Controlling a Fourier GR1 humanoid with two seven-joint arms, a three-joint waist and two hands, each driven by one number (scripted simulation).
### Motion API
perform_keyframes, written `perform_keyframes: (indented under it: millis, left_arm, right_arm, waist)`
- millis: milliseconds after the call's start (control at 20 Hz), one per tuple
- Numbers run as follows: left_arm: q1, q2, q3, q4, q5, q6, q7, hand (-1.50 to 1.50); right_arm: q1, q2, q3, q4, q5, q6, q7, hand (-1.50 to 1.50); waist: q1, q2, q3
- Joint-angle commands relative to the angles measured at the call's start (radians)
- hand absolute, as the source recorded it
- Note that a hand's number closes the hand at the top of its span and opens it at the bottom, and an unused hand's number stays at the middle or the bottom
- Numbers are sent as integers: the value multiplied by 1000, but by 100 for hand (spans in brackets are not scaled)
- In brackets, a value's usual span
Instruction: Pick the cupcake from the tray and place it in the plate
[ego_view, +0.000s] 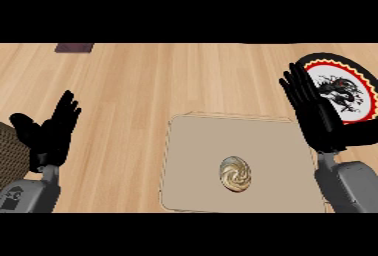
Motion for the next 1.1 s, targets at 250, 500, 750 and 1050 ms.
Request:
perform_keyframes:
  millis: [250, 500, 750, 1050]
  left_arm:
    - [3, 41, -19, -64, -76, -96, 3, 0]
    - [16, 21, -29, -5, -57, -95, -17, 0]
    - [-28, -7, -11, 56, -51, -141, -30, 0]
    - [19, -22, -29, 14, -90, -145, -49, 0]
  right_arm:
    - [257, -6, -46, -189, 51, -12, -41, 150]
    - [372, 69, -112, -94, 247, -323, -255, -150]
    - [556, 96, 87, -120, 409, -263, -410, -150]
    - [591, -25, 144, -232, 592, -307, -196, -150]
  waist:
    - [10, -22, 12]
    - [-33, -23, 14]
    - [5, -19, 11]
    - [15, -20, 11]
